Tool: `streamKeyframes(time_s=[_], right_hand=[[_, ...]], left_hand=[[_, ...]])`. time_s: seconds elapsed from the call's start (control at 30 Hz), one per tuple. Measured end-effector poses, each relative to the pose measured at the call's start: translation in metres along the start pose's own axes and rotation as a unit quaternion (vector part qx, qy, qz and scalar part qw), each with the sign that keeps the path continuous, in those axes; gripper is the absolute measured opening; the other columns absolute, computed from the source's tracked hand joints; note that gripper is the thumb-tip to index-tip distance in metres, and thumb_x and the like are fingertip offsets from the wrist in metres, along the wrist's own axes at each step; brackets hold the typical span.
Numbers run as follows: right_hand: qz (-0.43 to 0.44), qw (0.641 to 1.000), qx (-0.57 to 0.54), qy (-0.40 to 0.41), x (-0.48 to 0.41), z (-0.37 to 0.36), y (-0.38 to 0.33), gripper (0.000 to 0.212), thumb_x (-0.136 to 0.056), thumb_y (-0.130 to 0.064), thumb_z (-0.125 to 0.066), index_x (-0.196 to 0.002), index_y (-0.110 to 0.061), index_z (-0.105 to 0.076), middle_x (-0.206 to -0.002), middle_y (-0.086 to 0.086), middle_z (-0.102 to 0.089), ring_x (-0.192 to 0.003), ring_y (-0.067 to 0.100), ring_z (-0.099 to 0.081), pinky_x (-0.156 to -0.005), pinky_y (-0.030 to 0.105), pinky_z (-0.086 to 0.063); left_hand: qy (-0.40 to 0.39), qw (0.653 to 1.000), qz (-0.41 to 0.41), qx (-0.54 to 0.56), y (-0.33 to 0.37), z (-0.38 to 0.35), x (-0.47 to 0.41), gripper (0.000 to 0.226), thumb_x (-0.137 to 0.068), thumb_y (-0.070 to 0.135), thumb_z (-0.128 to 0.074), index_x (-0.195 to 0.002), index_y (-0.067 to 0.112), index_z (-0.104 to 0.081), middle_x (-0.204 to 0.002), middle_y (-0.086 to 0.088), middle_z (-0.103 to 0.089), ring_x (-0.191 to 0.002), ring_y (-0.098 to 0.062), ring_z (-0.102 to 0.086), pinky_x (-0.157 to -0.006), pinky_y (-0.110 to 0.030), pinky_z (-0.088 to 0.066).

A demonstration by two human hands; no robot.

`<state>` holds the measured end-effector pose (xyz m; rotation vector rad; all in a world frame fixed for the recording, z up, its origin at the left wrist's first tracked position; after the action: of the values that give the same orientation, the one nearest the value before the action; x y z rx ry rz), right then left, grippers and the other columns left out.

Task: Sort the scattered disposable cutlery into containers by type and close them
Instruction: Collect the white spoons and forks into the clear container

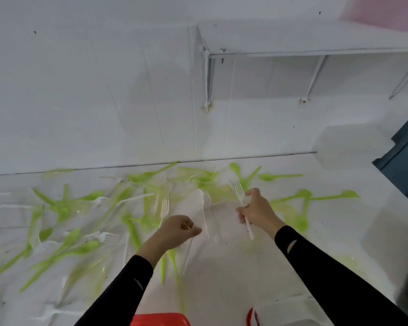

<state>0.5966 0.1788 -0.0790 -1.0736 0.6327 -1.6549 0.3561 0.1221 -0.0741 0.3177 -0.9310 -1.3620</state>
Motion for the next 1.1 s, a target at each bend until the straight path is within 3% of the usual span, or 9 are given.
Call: streamKeyframes(time_s=[0.1, 0.17, 0.27, 0.4, 0.53, 0.67, 0.9, 1.03, 1.1], right_hand=[[0.021, 0.999, 0.023, 0.039, -0.008, 0.025, 0.002, 0.041, -0.087, -0.002, -0.063, -0.123, -0.018, -0.054, -0.077, 0.010, -0.070, -0.057, 0.018, -0.065, -0.058, 0.030, -0.056], [0.022, 0.996, 0.055, 0.065, -0.012, 0.036, 0.004, 0.034, -0.087, -0.007, -0.063, -0.120, -0.014, -0.060, -0.085, 0.009, -0.071, -0.074, 0.022, -0.068, -0.067, 0.032, -0.055], [0.019, 0.992, 0.096, 0.082, -0.020, 0.037, 0.005, 0.029, -0.089, -0.012, -0.060, -0.118, -0.015, -0.062, -0.100, 0.006, -0.065, -0.094, 0.021, -0.062, -0.073, 0.028, -0.048], [0.005, 0.981, 0.189, 0.054, -0.028, 0.019, 0.002, 0.047, -0.085, -0.031, -0.069, -0.129, -0.017, -0.058, -0.122, 0.004, -0.064, -0.117, 0.022, -0.058, -0.099, 0.034, -0.043], [0.008, 0.942, 0.336, 0.015, -0.024, 0.007, 0.002, 0.054, -0.080, -0.037, -0.072, -0.124, -0.018, -0.047, -0.121, 0.001, -0.054, -0.112, 0.022, -0.057, -0.092, 0.033, -0.041], [0.029, 0.918, 0.396, 0.000, -0.021, 0.010, 0.004, 0.036, -0.089, -0.011, -0.053, -0.123, -0.017, -0.044, -0.119, 0.002, -0.060, -0.109, 0.024, -0.058, -0.088, 0.033, -0.039], [0.032, 0.970, 0.241, 0.022, -0.015, 0.035, 0.005, 0.009, -0.088, -0.022, -0.056, -0.082, -0.016, -0.059, -0.081, 0.000, -0.061, -0.085, 0.026, -0.060, -0.070, 0.033, -0.044], [0.071, 0.991, 0.115, 0.012, 0.001, 0.035, -0.011, 0.003, -0.094, -0.024, -0.055, -0.093, -0.023, -0.058, -0.070, -0.006, -0.071, -0.073, 0.012, -0.062, -0.059, 0.022, -0.042], [0.082, 0.991, 0.101, -0.013, 0.008, 0.028, -0.017, 0.006, -0.096, -0.028, -0.056, -0.096, -0.024, -0.061, -0.063, -0.005, -0.071, -0.061, 0.001, -0.059, -0.052, 0.015, -0.040]], left_hand=[[-0.055, 0.957, -0.001, 0.286, 0.010, 0.004, -0.006, 0.012, -0.092, 0.016, -0.067, -0.091, 0.008, -0.059, -0.084, -0.007, -0.062, -0.076, -0.015, -0.061, -0.079, -0.027, -0.057], [-0.049, 0.929, 0.019, 0.365, 0.016, 0.007, -0.018, 0.009, -0.096, 0.006, -0.058, -0.105, 0.003, -0.057, -0.089, -0.011, -0.065, -0.077, -0.019, -0.062, -0.077, -0.030, -0.060], [0.005, 0.934, 0.062, 0.353, 0.019, 0.011, -0.046, 0.019, -0.100, 0.006, -0.045, -0.116, 0.004, -0.056, -0.092, -0.006, -0.058, -0.069, -0.014, -0.050, -0.061, -0.024, -0.052], [0.066, 0.973, 0.083, 0.207, 0.018, 0.007, -0.080, 0.034, -0.093, 0.040, -0.059, -0.110, 0.011, -0.053, -0.095, -0.003, -0.056, -0.070, -0.011, -0.049, -0.059, -0.025, -0.036], [0.128, 0.991, 0.035, -0.024, 0.023, -0.007, -0.093, 0.065, -0.080, 0.062, -0.067, -0.114, 0.008, -0.052, -0.109, -0.004, -0.056, -0.102, -0.023, -0.058, -0.086, -0.033, -0.046], [0.100, 0.987, 0.031, -0.122, 0.026, -0.019, -0.099, 0.054, -0.087, 0.054, -0.061, -0.122, 0.014, -0.054, -0.120, -0.007, -0.055, -0.115, -0.028, -0.053, -0.092, -0.034, -0.042], [0.155, 0.987, -0.031, 0.029, 0.030, 0.000, -0.074, 0.036, -0.093, 0.035, -0.063, -0.070, 0.015, -0.044, -0.071, 0.002, -0.056, -0.076, -0.023, -0.056, -0.066, -0.030, -0.038], [0.144, 0.968, -0.062, 0.199, 0.030, 0.014, -0.050, 0.016, -0.101, 0.014, -0.049, -0.092, 0.014, -0.062, -0.091, 0.005, -0.073, -0.095, -0.014, -0.069, -0.089, -0.028, -0.049], [0.117, 0.952, -0.078, 0.272, 0.034, 0.018, -0.037, 0.021, -0.104, 0.017, -0.043, -0.107, 0.005, -0.061, -0.097, 0.001, -0.074, -0.090, -0.014, -0.072, -0.084, -0.029, -0.053]])
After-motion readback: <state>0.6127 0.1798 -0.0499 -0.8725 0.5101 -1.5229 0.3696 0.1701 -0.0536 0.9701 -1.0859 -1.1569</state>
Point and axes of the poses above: each hand's wrist, its own x-axis away from the middle knuckle, its own z-axis out of the back of the hand, y = z × x, the point moved 5 cm from there along -x, towards the middle knuckle
